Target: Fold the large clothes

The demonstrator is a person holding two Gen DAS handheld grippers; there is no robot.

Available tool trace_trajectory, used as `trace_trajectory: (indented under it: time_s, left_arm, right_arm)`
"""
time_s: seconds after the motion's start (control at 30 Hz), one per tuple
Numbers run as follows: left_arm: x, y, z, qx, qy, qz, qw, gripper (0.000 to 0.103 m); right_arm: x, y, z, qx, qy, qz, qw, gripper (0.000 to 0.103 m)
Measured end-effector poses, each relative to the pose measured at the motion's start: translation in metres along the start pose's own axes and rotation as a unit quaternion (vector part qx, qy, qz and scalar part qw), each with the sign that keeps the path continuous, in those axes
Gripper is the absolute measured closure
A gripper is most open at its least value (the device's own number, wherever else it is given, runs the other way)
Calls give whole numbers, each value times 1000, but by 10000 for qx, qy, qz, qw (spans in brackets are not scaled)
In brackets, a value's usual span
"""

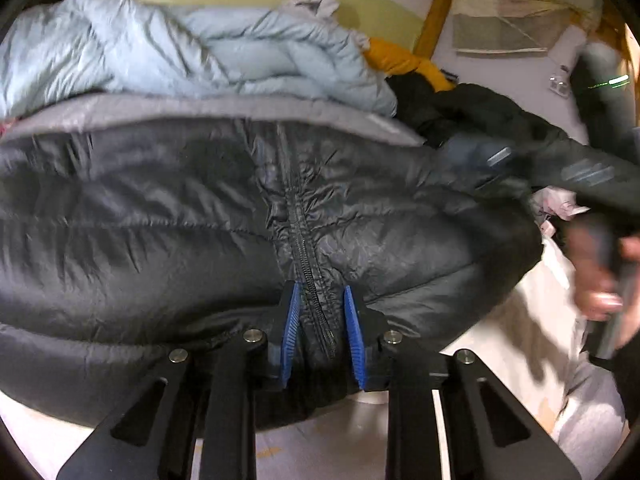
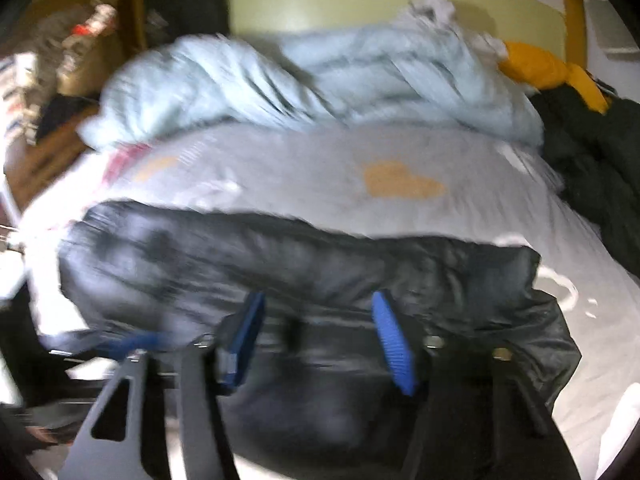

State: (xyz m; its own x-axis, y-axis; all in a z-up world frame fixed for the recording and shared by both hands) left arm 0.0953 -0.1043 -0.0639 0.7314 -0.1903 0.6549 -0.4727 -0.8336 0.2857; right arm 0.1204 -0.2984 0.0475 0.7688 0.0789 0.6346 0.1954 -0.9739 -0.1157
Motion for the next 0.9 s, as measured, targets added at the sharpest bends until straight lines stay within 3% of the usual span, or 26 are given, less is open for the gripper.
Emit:
trace_trajectory:
  time_s: [0.07,0.13,0.2,0.37,0.43,0.5,0.73,0.8,0.9]
  left_arm:
    - [-4,-1,7,53,-83,10,10000,79]
    - [-6,0,9,7,-113,-25,9999,79]
    - [-7,-2,9,-96,-114,-89,9998,79]
    - [-8,-6,7,-244,-71,-195,9995,79]
    - [-10,-7,5,-333,-56,-271,9991,79]
    - [-10,-12,7,-407,-98,-393,9983,79]
    - [-12,-12,4,-481,-54,-467,9977,79]
    - [-14,-11,3,-491,-46,-468,9977,79]
    - [-14,-10,2,-457,-39,-438,9980,79]
  right_arm:
    - [1,-13,-11,385,-40,-30,9992,72]
    - [0,-23,-8,742,-319,-19,9967,76]
    - [-1,-33,4,1155,-674,126,9909,88]
    - [-8,-66,62,1389,-1902,676,9695,94]
    - [-10,-73,94,1189,-2394,848,9599,95]
    - [-7,-72,118,852,-2645,985,9556,103]
    - [21,-53,147,873,-3518,1869,9131,103]
    - [28,-54,145,668,-3556,1886,9130,103]
    - [51,-63,135,124,-3388,1474,9292,103]
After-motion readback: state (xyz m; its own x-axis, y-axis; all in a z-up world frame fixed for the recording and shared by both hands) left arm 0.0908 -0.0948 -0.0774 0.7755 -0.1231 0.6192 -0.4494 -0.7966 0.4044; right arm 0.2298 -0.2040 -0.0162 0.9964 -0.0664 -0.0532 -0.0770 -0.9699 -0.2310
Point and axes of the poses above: each gripper's, at about its wrist camera, not at the fingertips, and z roughly the way its jaws point, y to its right, x to its top, the point moved 4 cm from there along z, roughly the way its jaws point, and after that the axes turned 6 degrees about -y, right-handed, at the moved point
